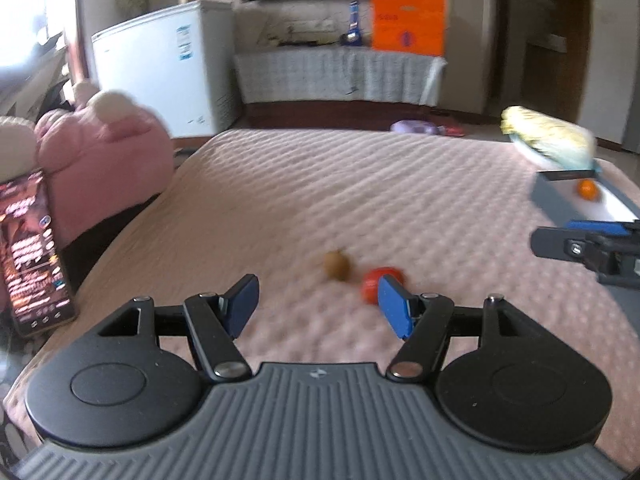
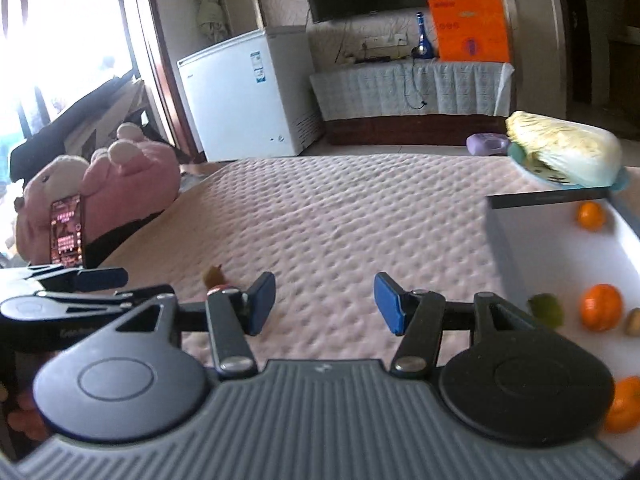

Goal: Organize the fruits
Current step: 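Move both open tools to the red apple and brown fruit on the bedspread, then grasp the red apple with the right tool while the left tool approaches the brown fruit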

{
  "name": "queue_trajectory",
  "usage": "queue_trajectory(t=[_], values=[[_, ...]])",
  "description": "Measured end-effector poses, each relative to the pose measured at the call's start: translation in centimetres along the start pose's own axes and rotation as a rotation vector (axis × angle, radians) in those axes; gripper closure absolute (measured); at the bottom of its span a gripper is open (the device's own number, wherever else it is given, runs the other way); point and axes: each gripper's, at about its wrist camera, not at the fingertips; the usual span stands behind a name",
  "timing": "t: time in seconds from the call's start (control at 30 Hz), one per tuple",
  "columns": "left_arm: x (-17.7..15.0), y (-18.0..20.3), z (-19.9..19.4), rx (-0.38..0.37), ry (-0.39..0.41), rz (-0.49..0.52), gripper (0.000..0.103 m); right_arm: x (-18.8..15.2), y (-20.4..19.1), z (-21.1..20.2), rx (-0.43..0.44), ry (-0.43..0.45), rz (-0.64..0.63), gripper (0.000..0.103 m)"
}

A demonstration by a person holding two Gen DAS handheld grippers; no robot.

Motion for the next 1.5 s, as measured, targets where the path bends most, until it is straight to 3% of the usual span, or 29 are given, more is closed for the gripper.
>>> queue_trajectory(t=[0.17,0.6,0.97,1.1,1.2,1.5], values=[[-0.1,-2.2,0.7,0.019,-0.013,-0.06,0.032,-1.3,-3.1,1.2,0.018,-0.017,-0.082,0.046],[-0.1,-2.2,0.8,-0.013,-0.007,-0.076,0.033,-3.0,-7.0,5.9,0.039,-0.088,-0.152,0.046],[-0.4,-3.6,1.3,0.011,-0.017,-0.121,0.033,-3.0,-7.2,8.7,0.006,-0.129,-0.1,0.047],[-0.5,-3.8,1.5,0.017,-0.022,-0.127,0.033,-3.3,-7.6,9.0,-0.002,-0.129,-0.113,0.047],[-0.5,-3.7,1.8,0.011,-0.03,-0.128,0.033,-3.4,-7.6,8.9,-0.009,-0.128,-0.123,0.065],[0.5,-1.5,3.3,-0.062,-0.003,-0.08,0.033,-2.3,-5.3,5.4,-0.053,-0.127,-0.137,0.064]])
Point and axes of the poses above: each gripper's, at about its wrist camera, not at the fingertips, and z roughly the way its jaws point, y to its right, x to its top, and after that the axes turned 10 degrees about z, right-handed
